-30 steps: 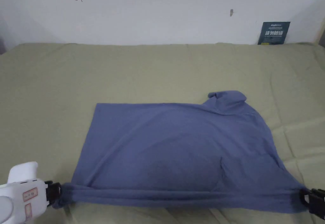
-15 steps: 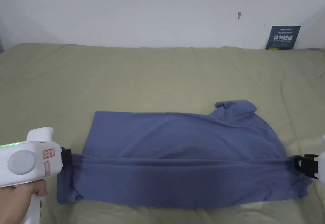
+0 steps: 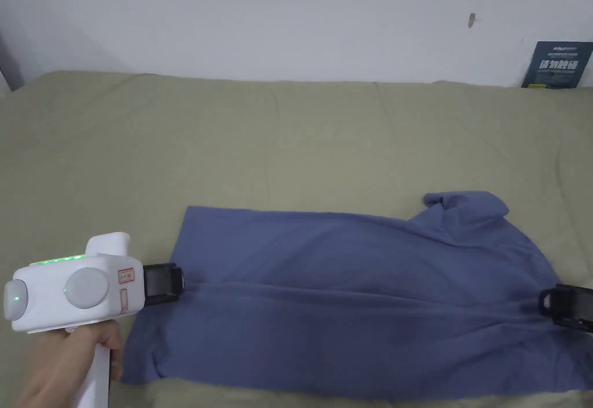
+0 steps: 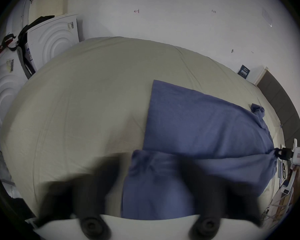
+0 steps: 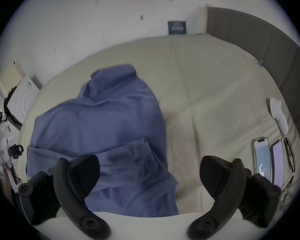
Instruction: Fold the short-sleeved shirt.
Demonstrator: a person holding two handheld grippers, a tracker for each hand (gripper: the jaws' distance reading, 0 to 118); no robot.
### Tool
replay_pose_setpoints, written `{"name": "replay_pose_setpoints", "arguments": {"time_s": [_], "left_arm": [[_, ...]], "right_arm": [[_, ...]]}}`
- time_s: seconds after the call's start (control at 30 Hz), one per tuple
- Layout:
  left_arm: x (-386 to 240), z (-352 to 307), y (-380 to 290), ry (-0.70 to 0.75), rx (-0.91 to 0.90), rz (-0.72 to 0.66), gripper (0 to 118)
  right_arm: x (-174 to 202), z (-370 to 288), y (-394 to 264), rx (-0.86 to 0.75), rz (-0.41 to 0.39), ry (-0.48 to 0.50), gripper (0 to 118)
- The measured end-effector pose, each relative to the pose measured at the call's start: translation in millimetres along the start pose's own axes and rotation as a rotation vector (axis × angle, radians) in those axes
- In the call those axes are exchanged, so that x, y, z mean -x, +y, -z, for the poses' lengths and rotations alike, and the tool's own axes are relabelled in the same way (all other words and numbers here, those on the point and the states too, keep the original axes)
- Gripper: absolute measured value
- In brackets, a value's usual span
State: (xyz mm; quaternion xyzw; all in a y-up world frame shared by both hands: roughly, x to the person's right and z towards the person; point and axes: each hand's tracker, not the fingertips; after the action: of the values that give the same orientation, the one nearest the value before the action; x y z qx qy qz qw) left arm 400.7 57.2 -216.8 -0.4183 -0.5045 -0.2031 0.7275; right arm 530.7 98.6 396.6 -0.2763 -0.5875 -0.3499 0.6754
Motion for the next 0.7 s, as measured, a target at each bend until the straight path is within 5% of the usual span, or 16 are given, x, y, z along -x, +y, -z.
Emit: {"name": "replay_pose_setpoints", "arguments": {"time_s": [0.1, 0.13, 0.17, 0.2, 0.23, 0.27, 0.43, 0.47, 0.53, 0.7], "left_arm": [[7.4, -2.1, -49.4, 0.000, 0.025, 0.002, 112], [26.1, -40.3, -5.7, 0.008, 0.026, 0.006, 109], [31.8, -50.6, -11.0, 0.011, 0.025, 0.002, 94], [35.7, -57.0, -17.7, 0.009, 0.019, -0.006, 64], [38.0, -62.5, -23.8, 0.009, 0.024, -0.015, 8], [39.2, -71.4, -30.9, 0.000, 0.039, -0.021, 0], [34.9, -76.5, -53.8, -0.122, 0.087, -0.064, 0], [33.1, -73.9, -54.1, -0.162, 0.092, -0.093, 22], [21.5, -61.9, -53.1, -0.142, 0.157, -0.097, 118], [6.0, -46.8, -49.1, -0.094, 0.122, -0.037, 112]], "right_arm": [[-9.6, -22.0, -18.4, 0.047, 0.010, 0.004, 109], [-13.6, -30.2, -28.8, 0.052, 0.017, 0.017, 93], [-14.5, -37.1, -44.8, 0.061, 0.027, 0.038, 46], [-15.8, -43.8, -54.7, 0.056, 0.029, 0.056, 3], [-15.8, -48.6, -64.6, 0.054, 0.022, 0.044, 0], [-15.9, -51.2, -72.7, 0.053, 0.004, 0.011, 0], [-14.5, -60.6, -100.1, 0.067, 0.013, 0.064, 0], [-13.3, -61.3, -101.9, 0.064, 0.011, 0.058, 0], [-16.1, -62.8, -102.0, 0.068, 0.018, 0.076, 0], [-16.1, -61.3, -96.5, 0.062, 0.015, 0.076, 0]]}}
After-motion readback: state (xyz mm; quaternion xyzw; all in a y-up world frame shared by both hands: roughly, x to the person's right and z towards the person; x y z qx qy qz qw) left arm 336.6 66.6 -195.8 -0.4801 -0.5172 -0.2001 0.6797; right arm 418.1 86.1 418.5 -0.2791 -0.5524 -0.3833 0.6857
